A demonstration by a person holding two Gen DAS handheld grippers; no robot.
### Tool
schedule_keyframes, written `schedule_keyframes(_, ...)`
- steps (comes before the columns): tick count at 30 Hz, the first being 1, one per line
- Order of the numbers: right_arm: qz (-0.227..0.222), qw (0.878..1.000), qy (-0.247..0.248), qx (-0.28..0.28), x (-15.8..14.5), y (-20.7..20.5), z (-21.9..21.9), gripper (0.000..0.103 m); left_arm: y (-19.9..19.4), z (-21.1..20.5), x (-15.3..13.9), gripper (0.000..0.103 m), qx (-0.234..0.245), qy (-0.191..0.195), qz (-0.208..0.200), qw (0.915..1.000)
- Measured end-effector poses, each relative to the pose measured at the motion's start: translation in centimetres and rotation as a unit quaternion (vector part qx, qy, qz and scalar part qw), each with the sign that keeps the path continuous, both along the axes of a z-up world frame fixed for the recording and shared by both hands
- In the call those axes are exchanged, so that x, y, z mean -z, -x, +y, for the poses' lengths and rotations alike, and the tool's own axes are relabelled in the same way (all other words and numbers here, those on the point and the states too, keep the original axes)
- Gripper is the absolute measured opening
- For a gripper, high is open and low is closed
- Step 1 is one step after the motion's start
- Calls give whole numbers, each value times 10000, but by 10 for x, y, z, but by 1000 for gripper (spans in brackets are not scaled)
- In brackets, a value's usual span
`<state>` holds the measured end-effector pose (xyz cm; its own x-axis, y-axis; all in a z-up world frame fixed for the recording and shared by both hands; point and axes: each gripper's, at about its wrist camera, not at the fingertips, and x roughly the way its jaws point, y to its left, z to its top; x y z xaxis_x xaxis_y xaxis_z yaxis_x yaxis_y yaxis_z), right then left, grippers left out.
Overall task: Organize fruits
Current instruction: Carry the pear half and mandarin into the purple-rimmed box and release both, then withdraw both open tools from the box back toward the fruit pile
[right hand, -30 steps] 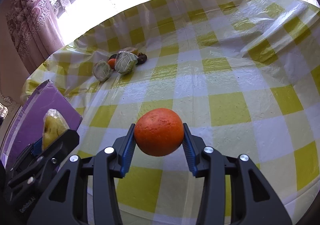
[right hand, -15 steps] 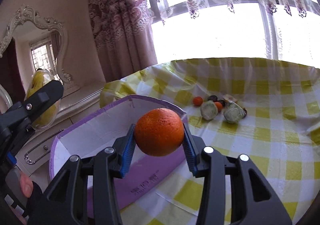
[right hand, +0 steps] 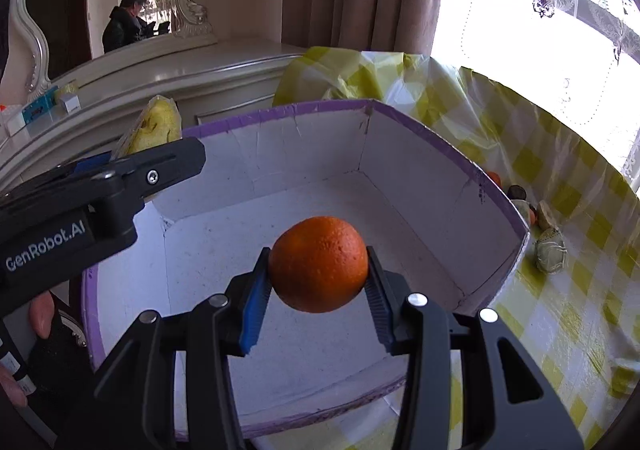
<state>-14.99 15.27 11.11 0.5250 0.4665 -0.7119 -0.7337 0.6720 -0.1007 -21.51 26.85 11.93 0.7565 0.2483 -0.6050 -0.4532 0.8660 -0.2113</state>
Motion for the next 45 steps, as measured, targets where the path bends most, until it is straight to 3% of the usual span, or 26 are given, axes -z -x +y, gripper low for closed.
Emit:
schedule_keyframes(3, 79, 9994, 307, 145, 18, -8, 0, 45, -10, 0, 22, 60, 65, 52, 534, 9985)
schedule_keyframes(8, -231, 9975, 648, 162, 27, -3, 5, 46, -6, -1, 20, 61, -11, -121, 609, 9981)
schedule_keyframes(10, -183, 9980, 596, 124, 28, -2, 5, 55, -6, 0, 20, 61, 0, -61, 688, 9976)
schedule_keyframes(12, -277, 9977, 608, 114, 28, 1, 7, 79, -7, -2, 17, 70, -4, -96, 644, 9979)
schedule_keyframes(14, -354, 9974, 616, 147, 27, 2, 9, 85, -7, -6, 13, 83, -46, -244, 627, 9977)
schedule_keyframes(16, -376, 9974, 589, 163, 26, 2, 8, 88, -7, -8, 10, 90, -100, -316, 553, 9979)
schedule_keyframes(18, -343, 9977, 544, 210, 26, 1, 6, 93, -8, -7, 10, 91, -147, -338, 563, 9977)
schedule_keyframes(21, -372, 9983, 400, 177, 23, 2, 3, 93, -5, -5, 9, 91, -233, -312, 529, 9978)
schedule_keyframes(23, -507, 9986, 51, 130, 14, 7, -4, 93, 2, -6, 1, 91, -342, -344, 264, 9985)
schedule_keyframes(26, -928, 9937, -608, 174, -11, 15, -25, 93, 26, -27, -30, 91, -484, -848, -749, 9924)
schedule_keyframes(30, -1565, 9737, -1474, 760, -38, 14, -75, 97, 43, -75, -68, 94, -66, -1485, -1937, 9697)
schedule_keyframes(32, -1789, 9568, -1856, 1344, -42, 5, -111, 101, 37, -97, -76, 99, 316, -1501, -2238, 9625)
schedule_keyframes(34, -1671, 9435, -2160, 1876, -39, -11, -150, 101, 24, -122, -78, 99, 788, -1466, -2289, 9591)
schedule_keyframes(37, -1024, 9252, -2533, 2633, -19, -43, -214, 101, -4, -160, -73, 99, 1524, -1427, -2144, 9542)
schedule_keyframes(41, -77, 8811, -2953, 3694, 31, -83, -294, 101, -50, -211, -47, 99, 2342, -1308, -1551, 9508)
schedule_keyframes(43, 300, 8665, -2845, 4092, 53, -100, -320, 101, -78, -233, -25, 99, 2636, -1225, -1117, 9503)
schedule_keyframes(45, 475, 8628, -2467, 4386, 72, -113, -335, 101, -104, -254, 5, 99, 2884, -1250, -617, 9473)
